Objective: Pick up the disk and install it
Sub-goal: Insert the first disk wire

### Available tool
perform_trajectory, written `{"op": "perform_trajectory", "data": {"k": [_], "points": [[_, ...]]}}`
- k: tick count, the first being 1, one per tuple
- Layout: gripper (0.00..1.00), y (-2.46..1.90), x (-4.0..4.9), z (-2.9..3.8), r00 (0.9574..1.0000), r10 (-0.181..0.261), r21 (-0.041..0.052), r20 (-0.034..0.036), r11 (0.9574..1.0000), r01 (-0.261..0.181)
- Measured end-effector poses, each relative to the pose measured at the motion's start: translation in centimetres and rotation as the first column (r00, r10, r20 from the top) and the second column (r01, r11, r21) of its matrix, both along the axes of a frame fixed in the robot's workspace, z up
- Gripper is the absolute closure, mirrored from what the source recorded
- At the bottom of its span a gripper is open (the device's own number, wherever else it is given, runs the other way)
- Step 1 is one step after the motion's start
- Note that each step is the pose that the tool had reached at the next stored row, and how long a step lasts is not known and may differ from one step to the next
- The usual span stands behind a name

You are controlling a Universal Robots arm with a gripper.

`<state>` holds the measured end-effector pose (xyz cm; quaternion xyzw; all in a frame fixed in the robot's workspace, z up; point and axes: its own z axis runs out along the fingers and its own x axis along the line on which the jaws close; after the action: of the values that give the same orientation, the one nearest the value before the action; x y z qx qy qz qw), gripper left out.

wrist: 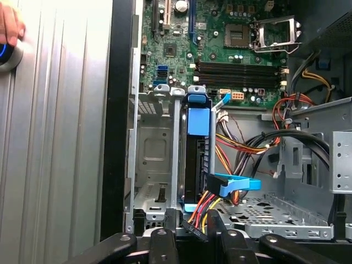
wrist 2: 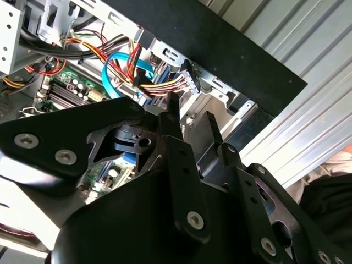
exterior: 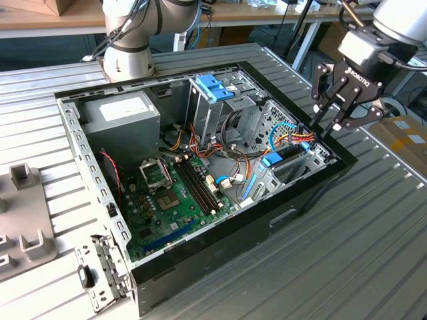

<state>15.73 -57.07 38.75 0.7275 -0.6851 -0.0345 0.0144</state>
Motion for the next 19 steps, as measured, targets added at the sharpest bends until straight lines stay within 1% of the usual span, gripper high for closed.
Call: {"op": "perform_trajectory", "data": {"k": [12,19], "points": [[0.64,0.0,0.05,-0.33,0.9983,0.059,-0.0019,-0.0001,0.9983,-0.059],[0.64,0.0,0.11,-0.57,0.9946,0.103,-0.0035,-0.0002,0.9946,-0.103]]}}
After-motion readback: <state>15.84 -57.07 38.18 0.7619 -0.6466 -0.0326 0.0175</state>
